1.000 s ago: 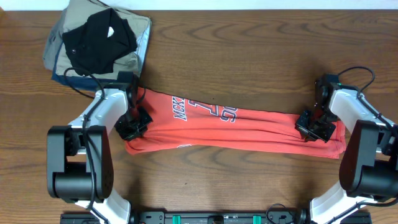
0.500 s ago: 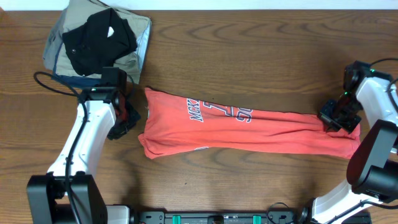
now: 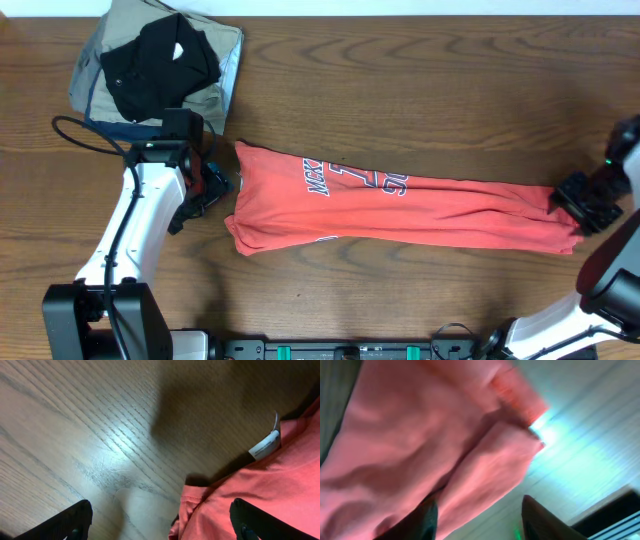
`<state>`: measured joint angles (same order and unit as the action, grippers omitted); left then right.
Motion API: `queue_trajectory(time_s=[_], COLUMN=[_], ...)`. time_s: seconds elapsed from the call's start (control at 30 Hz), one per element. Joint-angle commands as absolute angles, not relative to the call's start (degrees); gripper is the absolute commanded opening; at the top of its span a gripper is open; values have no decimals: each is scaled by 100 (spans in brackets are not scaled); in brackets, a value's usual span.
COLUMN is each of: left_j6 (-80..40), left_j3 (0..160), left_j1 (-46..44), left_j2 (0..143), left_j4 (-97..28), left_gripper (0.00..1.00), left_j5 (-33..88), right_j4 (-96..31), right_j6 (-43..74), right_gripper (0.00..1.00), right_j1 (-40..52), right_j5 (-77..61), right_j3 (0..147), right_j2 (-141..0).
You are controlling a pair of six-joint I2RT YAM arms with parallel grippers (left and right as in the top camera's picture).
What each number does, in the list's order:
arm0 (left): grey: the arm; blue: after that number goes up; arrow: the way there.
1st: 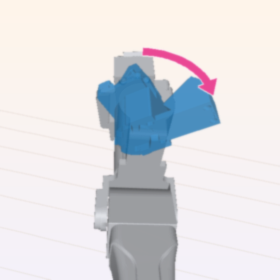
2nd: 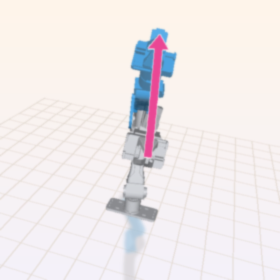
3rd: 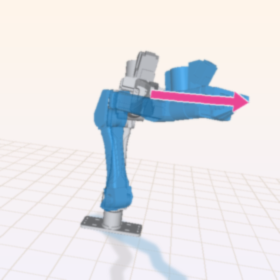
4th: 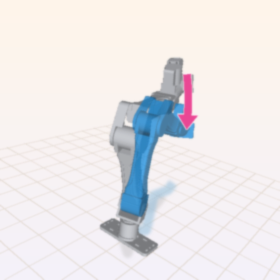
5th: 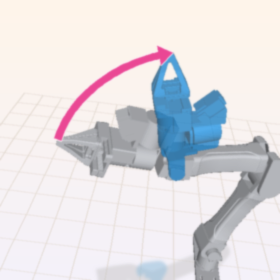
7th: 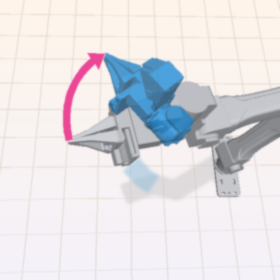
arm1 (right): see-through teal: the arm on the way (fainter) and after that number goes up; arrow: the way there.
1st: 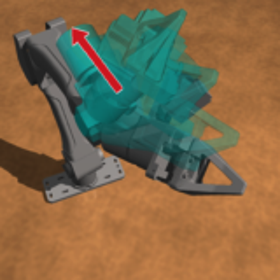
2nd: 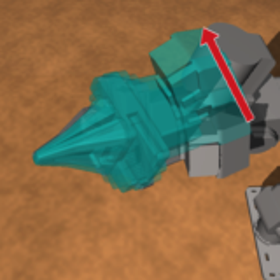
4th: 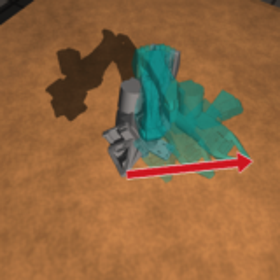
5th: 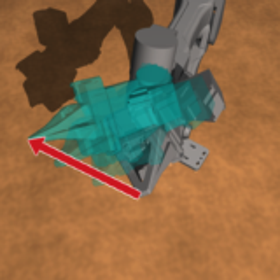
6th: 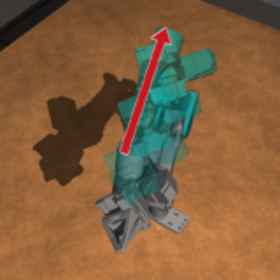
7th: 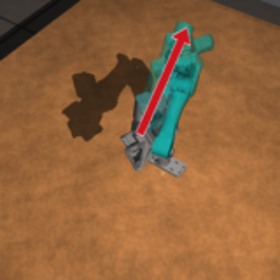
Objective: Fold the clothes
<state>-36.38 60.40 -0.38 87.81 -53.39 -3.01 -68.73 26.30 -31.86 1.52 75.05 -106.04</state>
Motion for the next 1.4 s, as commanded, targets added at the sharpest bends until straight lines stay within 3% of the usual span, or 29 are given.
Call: queue_trajectory(time_s=[0.0, 0.1, 0.33, 0.43, 0.6, 0.97, 1.37], left_j6=[-3671, -3673, -3673, -3671, -3669, -3671, -3564], left_j3=[6012, 6012, 6012, 6012, 6012, 6012, 6012], left_j1=[-23, -23, -23, -23, -23, -23, -23], left_j2=[8777, 8777, 8777, 8777, 8777, 8777, 8777], left_j4=[-5398, -5439, -5463, -5507, -5546, -5518, -5494], left_gripper=[89, 89, 89, 89, 89, 89, 89], left_j5=[-368, -368, -346, -346, -346, -346, -349], right_j4=[-6831, -6783, -5791, -5234, -4930, -4899, -5124], right_j6=[2764, 2827, 2825, 2751, 2541, 12, -75], right_gripper=[55, 56, 77, 99, 99, 99, 99], right_j1=[-3542, -3824, -4086, -4097, -4097, -4034, -4042], right_j5=[104, 97, 12, 16, 12, 95, -207], right_j3=[7557, 7544, 7203, 7061, 7061, 6987, 6949], right_j2=[-10628, -10628, -10628, -10628, -10628, -10691, -11059])
